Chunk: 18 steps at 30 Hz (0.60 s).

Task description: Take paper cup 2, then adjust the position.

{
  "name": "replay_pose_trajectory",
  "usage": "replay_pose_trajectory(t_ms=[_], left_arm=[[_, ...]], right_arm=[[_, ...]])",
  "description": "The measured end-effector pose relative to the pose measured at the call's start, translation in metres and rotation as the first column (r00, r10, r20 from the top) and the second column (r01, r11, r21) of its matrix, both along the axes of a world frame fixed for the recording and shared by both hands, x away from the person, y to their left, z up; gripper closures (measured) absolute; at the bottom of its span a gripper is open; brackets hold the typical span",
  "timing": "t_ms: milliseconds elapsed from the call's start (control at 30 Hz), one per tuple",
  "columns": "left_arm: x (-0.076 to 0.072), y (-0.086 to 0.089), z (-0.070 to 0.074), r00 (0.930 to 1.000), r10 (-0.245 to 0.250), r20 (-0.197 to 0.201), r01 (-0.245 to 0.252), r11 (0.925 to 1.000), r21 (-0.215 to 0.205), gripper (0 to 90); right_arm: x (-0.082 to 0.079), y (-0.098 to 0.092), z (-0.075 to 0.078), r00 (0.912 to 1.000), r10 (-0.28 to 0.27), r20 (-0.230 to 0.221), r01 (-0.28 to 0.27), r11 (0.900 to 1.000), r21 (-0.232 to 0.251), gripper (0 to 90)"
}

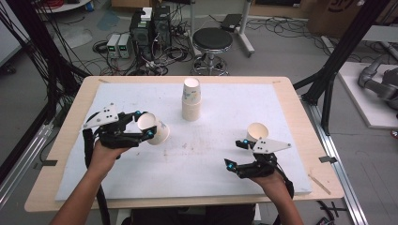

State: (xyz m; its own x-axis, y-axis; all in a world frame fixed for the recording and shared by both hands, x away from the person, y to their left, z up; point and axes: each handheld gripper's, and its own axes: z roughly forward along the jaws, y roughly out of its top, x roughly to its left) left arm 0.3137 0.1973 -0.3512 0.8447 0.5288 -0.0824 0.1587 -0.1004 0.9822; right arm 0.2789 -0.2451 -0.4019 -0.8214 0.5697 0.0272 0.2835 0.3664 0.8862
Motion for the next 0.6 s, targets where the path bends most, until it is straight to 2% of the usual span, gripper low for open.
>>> replay_pose_trajectory(t_ms=[600], left_arm=[[-0.008,-0.012,-0.01,0.9992,-0.036,-0.018,0.036,0.9993,0.005,35.2]], right_arm=[[-0.003,0.007,0.002,0.9988,0.048,-0.002,-0.048,0.999,0.024,20.4]])
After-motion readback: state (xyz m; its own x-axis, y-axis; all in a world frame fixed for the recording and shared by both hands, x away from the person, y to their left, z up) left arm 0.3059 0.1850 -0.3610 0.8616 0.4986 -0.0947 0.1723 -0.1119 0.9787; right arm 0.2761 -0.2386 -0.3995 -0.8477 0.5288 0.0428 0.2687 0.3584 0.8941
